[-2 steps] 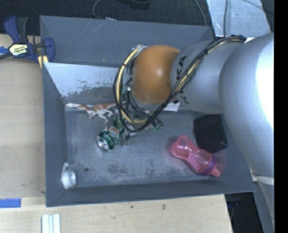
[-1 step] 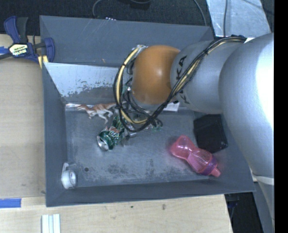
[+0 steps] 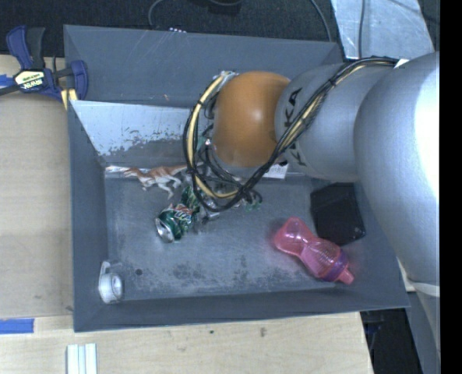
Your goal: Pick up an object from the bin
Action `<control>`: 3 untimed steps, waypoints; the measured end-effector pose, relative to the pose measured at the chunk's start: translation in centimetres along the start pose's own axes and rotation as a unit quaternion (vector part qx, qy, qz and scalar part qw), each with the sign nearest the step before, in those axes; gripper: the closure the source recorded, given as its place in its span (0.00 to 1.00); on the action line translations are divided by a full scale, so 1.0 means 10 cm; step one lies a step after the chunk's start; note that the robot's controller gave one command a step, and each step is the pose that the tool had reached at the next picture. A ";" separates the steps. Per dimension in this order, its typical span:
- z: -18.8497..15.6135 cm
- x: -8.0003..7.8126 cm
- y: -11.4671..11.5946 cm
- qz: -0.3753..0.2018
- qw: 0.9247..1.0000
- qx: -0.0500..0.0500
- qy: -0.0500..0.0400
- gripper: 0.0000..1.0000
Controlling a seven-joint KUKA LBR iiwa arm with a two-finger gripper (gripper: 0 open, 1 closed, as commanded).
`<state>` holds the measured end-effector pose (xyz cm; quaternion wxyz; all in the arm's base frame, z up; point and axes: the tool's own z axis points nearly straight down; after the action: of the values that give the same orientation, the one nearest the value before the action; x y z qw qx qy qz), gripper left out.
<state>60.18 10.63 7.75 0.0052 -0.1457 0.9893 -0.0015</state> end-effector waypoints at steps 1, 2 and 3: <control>-0.20 0.01 0.00 0.000 1.000 0.000 0.002 1.00; -0.38 -0.01 0.00 0.000 1.000 0.000 -0.001 1.00; -0.56 0.00 0.00 0.000 1.000 0.000 0.001 1.00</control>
Offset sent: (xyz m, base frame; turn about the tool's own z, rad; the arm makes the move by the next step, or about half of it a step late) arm 0.0000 -0.0002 0.0188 0.0000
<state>60.12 10.64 13.32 0.0043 -0.1453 0.9894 -0.0016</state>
